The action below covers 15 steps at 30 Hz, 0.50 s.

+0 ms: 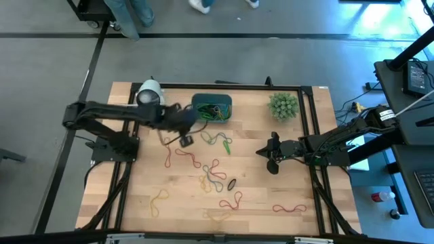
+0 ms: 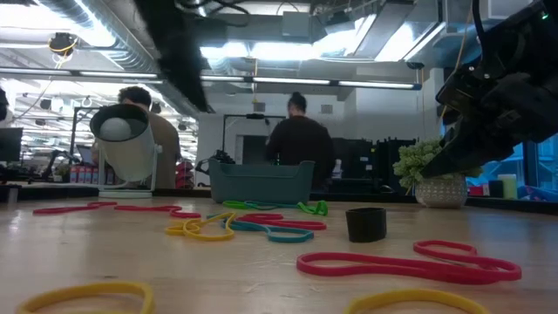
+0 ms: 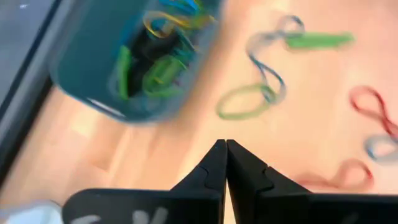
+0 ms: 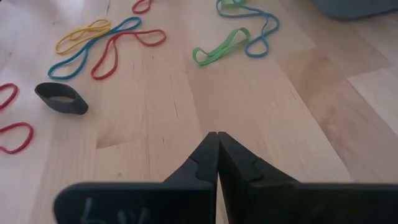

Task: Pick and place rubber bands into bin
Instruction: Put the red rubber band into the blue bin

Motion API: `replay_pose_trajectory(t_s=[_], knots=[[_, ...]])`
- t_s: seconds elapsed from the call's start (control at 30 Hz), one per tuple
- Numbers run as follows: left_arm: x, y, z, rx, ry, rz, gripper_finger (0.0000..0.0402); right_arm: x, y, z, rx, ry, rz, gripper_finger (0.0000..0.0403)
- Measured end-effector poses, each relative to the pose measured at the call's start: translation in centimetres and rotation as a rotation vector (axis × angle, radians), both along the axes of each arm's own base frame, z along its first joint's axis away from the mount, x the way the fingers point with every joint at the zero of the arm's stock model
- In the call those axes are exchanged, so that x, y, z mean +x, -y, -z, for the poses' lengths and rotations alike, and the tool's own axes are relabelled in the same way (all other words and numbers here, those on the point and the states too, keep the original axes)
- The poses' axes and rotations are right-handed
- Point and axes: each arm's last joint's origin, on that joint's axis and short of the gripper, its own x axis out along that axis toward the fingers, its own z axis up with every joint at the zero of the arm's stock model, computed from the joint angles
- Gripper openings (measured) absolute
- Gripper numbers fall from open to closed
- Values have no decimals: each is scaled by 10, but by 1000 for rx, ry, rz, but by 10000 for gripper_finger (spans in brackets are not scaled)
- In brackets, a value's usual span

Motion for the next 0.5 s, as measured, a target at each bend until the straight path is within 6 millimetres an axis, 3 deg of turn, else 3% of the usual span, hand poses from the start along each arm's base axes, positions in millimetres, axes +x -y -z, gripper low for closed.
replay_pose_trajectory(t_s=[0.27, 0.5], knots=[[-38, 43, 40, -47, -49, 90, 3, 3, -1, -5, 9, 55, -2, 12], [-50, 60, 73, -64, -18, 145, 2, 19, -5, -26, 13, 81, 0, 4]])
